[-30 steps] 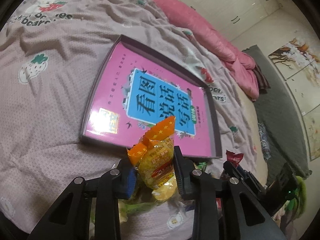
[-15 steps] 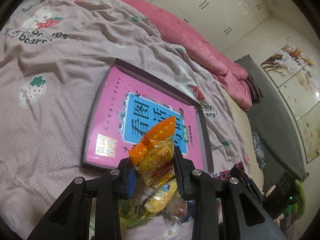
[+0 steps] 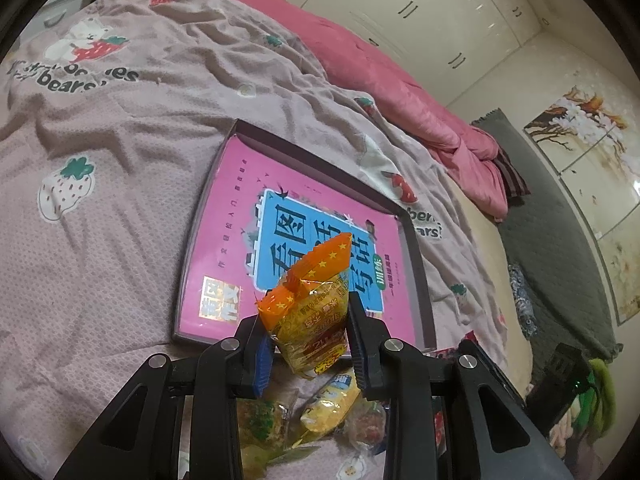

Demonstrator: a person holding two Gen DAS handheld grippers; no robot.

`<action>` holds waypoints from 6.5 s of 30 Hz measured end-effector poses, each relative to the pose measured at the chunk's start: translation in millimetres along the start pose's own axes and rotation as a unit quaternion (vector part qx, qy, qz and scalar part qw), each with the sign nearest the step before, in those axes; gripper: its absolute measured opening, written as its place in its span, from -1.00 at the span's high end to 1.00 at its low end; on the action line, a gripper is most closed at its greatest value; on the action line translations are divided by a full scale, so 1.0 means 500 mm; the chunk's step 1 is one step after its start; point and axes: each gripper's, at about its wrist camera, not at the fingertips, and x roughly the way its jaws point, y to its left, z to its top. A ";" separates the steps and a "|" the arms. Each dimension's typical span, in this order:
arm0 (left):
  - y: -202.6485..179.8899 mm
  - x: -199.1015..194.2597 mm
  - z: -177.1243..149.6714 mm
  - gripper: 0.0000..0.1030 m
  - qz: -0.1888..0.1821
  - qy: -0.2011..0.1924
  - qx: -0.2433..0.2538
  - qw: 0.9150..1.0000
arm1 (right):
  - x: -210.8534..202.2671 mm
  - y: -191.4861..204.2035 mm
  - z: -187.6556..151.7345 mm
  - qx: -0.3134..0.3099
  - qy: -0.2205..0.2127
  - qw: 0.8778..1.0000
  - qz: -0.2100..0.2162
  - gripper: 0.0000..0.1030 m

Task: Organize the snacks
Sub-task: 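Carry the yellow bag into the tray and open the left gripper while the right drops the red bar there, then withdraw both grippers from the tray back toward the snack pile, then grasp the green milk-snack bag with the left gripper while the right grasps the blue pack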

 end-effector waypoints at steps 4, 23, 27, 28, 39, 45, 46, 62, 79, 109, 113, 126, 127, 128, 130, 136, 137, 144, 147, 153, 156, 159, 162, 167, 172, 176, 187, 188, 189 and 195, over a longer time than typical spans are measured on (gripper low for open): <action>-0.001 0.002 -0.002 0.35 -0.003 0.004 0.000 1.000 | 0.014 -0.010 -0.007 0.021 0.016 1.000 -0.007 0.03; -0.004 0.005 -0.001 0.35 -0.008 0.006 0.001 1.000 | 0.041 -0.015 -0.020 0.024 0.038 0.999 -0.024 0.61; -0.007 0.002 0.003 0.35 -0.010 -0.002 0.005 1.000 | 0.013 -0.007 0.002 0.023 -0.001 1.000 -0.007 0.61; -0.007 0.003 0.004 0.35 -0.010 -0.003 0.004 1.000 | 0.009 -0.006 0.008 0.023 -0.010 1.000 -0.002 0.61; 0.013 0.032 0.023 0.35 0.005 -0.004 -0.003 1.000 | 0.045 -0.013 0.054 0.020 -0.023 1.000 0.005 0.61; 0.028 0.061 0.023 0.35 0.019 0.011 -0.007 1.000 | 0.090 -0.005 0.043 0.001 0.016 1.000 -0.009 0.61; 0.029 0.064 0.022 0.35 0.020 0.012 -0.007 1.000 | 0.094 -0.003 0.041 -0.004 0.020 1.000 -0.011 0.61; 0.024 0.088 0.019 0.35 0.036 0.018 0.013 0.999 | 0.141 -0.022 0.034 0.005 0.046 0.998 -0.032 0.60; 0.037 0.087 0.023 0.20 0.059 0.013 0.018 0.998 | 0.155 -0.039 0.040 0.036 0.034 0.998 -0.032 0.12; 0.028 0.073 0.015 -0.17 0.062 0.018 0.035 0.997 | 0.131 0.003 0.040 -0.008 0.019 0.999 -0.039 -0.28; 0.024 0.068 0.015 -0.18 0.059 0.017 0.038 0.997 | 0.090 -0.007 0.037 0.007 0.002 0.999 -0.042 -0.28; -0.004 0.035 0.007 -0.25 0.051 0.009 0.065 0.997 | 0.037 0.022 0.026 0.000 -0.010 1.000 -0.007 -0.28; -0.007 0.031 0.006 -0.26 0.050 0.007 0.068 0.996 | 0.035 0.025 0.026 -0.005 -0.012 1.000 -0.009 -0.28; -0.011 0.027 0.006 -0.32 0.049 0.005 0.072 0.996 | 0.032 0.028 0.026 -0.009 -0.014 1.000 -0.011 -0.28; -0.017 0.020 0.005 -0.42 0.048 0.002 0.079 0.996 | 0.028 0.032 0.026 -0.014 -0.018 1.000 -0.014 -0.28; -0.029 -0.001 0.000 -0.43 0.049 -0.004 0.096 0.994 | 0.023 0.038 0.026 -0.020 -0.027 0.999 -0.016 -0.28; -0.028 -0.005 -0.001 -0.43 0.049 -0.004 0.097 0.994 | 0.024 0.039 0.025 -0.020 -0.027 0.999 -0.012 -0.28; -0.017 -0.025 -0.014 -0.43 0.054 0.002 0.102 0.993 | 0.024 0.054 0.021 -0.037 -0.020 0.999 -0.012 -0.28; -0.015 -0.031 -0.020 -0.43 0.055 0.007 0.107 0.993 | 0.020 0.058 0.019 -0.040 -0.020 0.999 -0.012 -0.28; -0.017 -0.044 -0.037 -0.43 0.053 0.016 0.120 0.991 | 0.010 0.069 0.009 -0.049 -0.017 0.998 -0.018 -0.28; -0.022 -0.047 -0.044 -0.44 0.050 0.020 0.129 0.990 | 0.008 0.073 0.003 -0.051 -0.013 0.998 -0.019 -0.28; -0.025 -0.052 -0.053 -0.44 0.048 0.023 0.138 0.989 | 0.005 0.077 -0.003 -0.056 -0.010 0.998 -0.023 -0.28; -0.024 -0.056 -0.058 -0.44 0.047 0.026 0.141 0.988 | 0.003 0.082 -0.008 -0.060 -0.006 0.998 -0.024 -0.28; -0.022 -0.061 -0.072 -0.44 0.047 0.038 0.150 0.987 | -0.002 0.083 -0.017 -0.059 0.000 0.998 -0.029 -0.28; -0.025 -0.058 -0.097 -0.44 0.054 0.058 0.174 0.982 | -0.012 0.083 -0.026 -0.058 0.002 0.998 -0.031 -0.28; -0.022 -0.054 -0.118 -0.44 0.059 0.081 0.189 0.977 | -0.018 0.084 -0.031 -0.059 0.003 0.998 -0.033 -0.28; -0.014 -0.028 -0.176 -0.44 0.071 0.145 0.203 0.966 | -0.026 0.095 -0.043 -0.063 0.013 0.997 -0.037 -0.28; -0.015 -0.025 -0.179 -0.44 0.071 0.148 0.205 0.965 | -0.028 0.096 -0.045 -0.064 0.014 0.997 -0.037 -0.28; -0.015 -0.022 -0.182 -0.44 0.072 0.151 0.206 0.964 | -0.029 0.097 -0.047 -0.065 0.014 0.997 -0.038 -0.28; -0.011 -0.008 -0.189 -0.43 0.077 0.157 0.204 0.963 | -0.037 0.097 -0.061 -0.059 0.029 0.997 -0.041 -0.28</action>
